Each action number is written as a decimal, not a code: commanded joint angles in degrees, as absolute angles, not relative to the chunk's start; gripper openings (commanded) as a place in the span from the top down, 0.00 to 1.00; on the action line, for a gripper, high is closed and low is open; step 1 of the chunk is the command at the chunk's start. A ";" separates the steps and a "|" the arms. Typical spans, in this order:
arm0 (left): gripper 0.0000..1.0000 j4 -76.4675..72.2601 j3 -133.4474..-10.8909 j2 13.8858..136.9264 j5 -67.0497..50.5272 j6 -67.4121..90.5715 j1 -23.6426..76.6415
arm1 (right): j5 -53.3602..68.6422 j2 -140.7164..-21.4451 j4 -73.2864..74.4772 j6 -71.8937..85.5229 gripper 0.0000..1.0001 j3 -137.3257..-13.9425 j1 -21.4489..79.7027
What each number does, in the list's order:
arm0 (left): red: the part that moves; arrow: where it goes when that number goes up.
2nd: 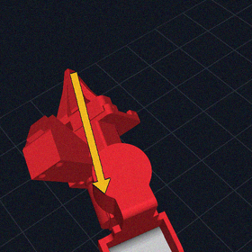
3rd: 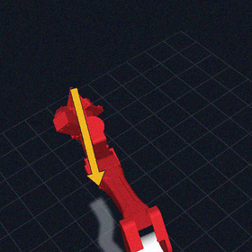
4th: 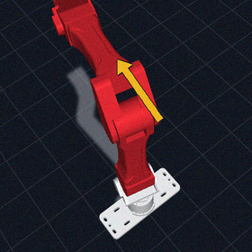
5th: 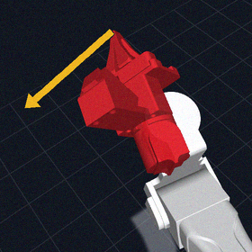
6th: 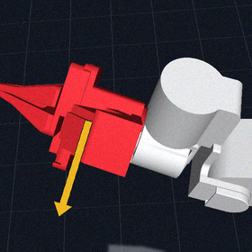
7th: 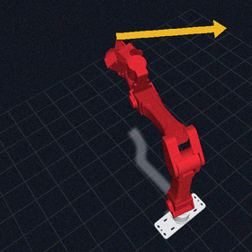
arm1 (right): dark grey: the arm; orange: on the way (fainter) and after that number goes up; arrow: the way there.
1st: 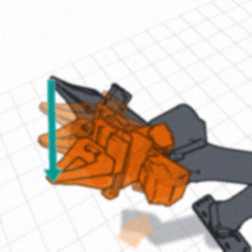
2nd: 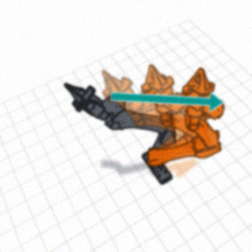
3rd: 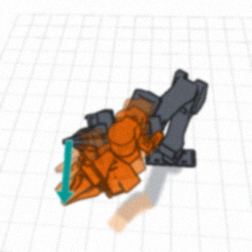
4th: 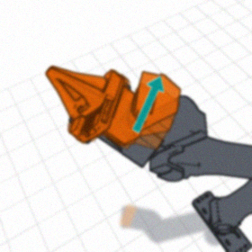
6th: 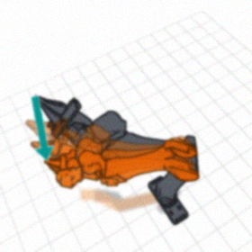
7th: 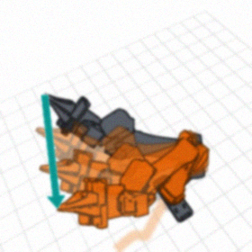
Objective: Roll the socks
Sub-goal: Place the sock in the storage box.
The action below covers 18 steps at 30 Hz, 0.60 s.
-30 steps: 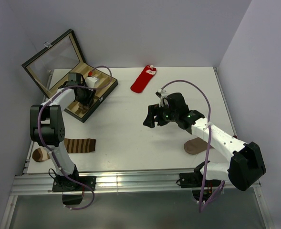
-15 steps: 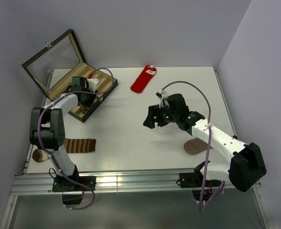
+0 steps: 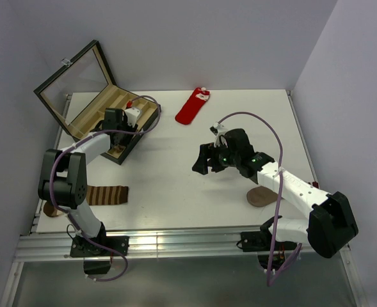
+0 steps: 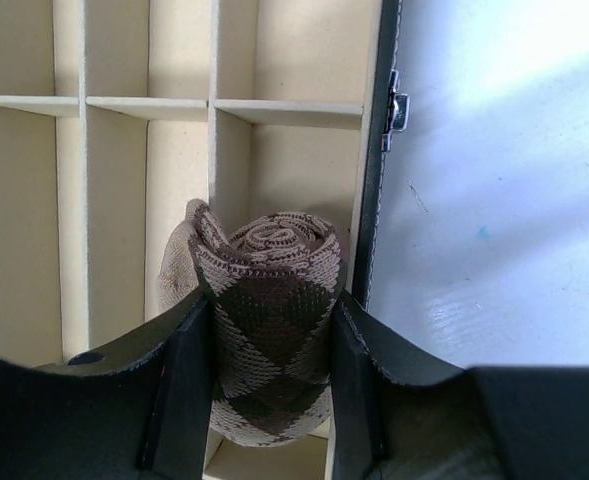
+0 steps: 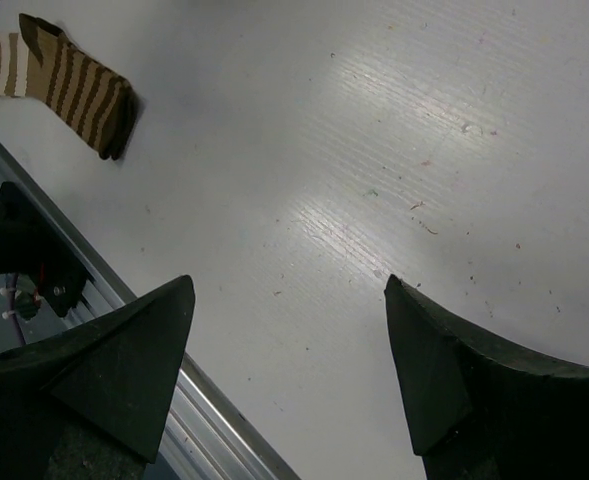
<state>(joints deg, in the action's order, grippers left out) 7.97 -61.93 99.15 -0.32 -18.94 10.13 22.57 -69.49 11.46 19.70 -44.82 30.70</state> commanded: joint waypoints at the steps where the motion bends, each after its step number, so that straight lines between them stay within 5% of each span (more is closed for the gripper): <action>1: 0.84 10.72 -62.58 95.98 -1.93 -15.12 11.34 | 23.20 -67.94 8.61 20.13 0.16 -44.47 30.32; 18: 1.00 4.92 -61.96 92.81 -15.88 -8.62 10.90 | 23.47 -68.03 9.14 19.25 0.16 -44.91 30.32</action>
<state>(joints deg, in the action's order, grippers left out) 6.48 -61.19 93.19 -7.94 -12.03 11.25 23.09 -69.43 10.74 19.86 -44.66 30.70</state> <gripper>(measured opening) 0.469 0.838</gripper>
